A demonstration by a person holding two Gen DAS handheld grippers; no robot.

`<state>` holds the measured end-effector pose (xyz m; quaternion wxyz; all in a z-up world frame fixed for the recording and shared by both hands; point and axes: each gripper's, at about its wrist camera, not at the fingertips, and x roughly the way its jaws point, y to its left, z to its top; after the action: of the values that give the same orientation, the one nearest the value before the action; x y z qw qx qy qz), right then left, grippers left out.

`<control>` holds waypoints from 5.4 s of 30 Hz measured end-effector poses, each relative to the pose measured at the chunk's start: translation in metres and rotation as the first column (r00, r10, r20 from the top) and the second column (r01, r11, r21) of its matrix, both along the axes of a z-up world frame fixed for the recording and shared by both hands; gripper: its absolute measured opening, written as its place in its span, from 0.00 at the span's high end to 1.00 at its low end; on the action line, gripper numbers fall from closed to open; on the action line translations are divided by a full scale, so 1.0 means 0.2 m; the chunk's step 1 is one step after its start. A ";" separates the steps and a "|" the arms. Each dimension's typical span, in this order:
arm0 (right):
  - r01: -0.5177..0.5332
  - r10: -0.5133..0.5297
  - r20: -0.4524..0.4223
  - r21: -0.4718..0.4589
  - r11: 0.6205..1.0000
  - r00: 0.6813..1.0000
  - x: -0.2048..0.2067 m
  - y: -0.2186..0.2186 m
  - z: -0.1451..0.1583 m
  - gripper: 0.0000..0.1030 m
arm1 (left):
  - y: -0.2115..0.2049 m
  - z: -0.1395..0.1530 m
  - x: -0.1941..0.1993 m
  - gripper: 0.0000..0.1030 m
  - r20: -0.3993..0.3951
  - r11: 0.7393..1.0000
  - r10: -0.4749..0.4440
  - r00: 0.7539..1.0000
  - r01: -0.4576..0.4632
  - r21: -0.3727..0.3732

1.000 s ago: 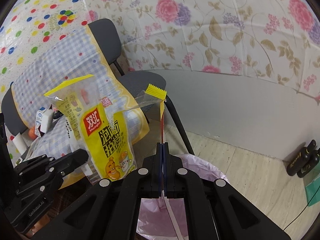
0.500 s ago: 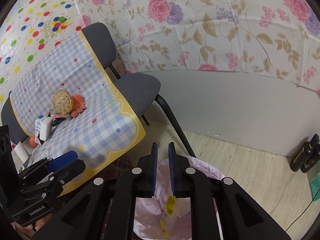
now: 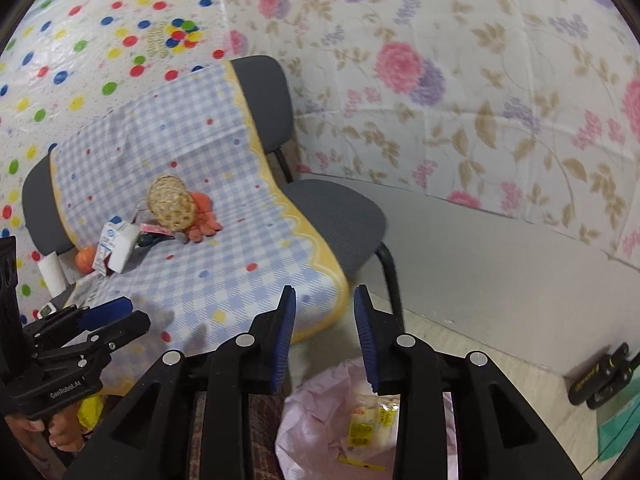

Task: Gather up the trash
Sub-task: 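Move both open grippers back over the chair, then grasp the clear plastic wrapper on the cloth with the left gripper, then grasp the white-blue milk carton with the right gripper while the left holds the wrapper, then carry wrapper and carton over the pink bin and open both grippers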

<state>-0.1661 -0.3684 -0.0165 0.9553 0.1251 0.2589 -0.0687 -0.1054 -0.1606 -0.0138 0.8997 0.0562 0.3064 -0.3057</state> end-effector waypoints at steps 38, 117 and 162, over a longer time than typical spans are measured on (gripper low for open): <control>-0.429 0.429 -0.018 -0.060 0.901 0.903 0.78 1.00 0.09 0.46 | 1.18 -0.22 0.43 0.35 -0.002 0.806 0.568 0.823 -0.556 0.202; -0.542 0.544 0.024 -0.068 0.838 0.839 1.28 1.47 0.23 0.67 | 1.28 0.15 0.48 1.00 0.100 0.849 0.528 0.844 -0.523 -0.073; 0.150 -0.177 -0.069 -0.291 0.945 0.982 -0.30 0.01 0.01 0.67 | -0.31 -0.07 -0.30 1.00 0.075 0.935 -0.350 0.934 0.353 -0.039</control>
<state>-0.2258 -0.3671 -0.0143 0.9410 0.0041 0.2798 -0.1902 -0.1646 -0.2231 -0.0275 0.8414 0.0969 0.2531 -0.4676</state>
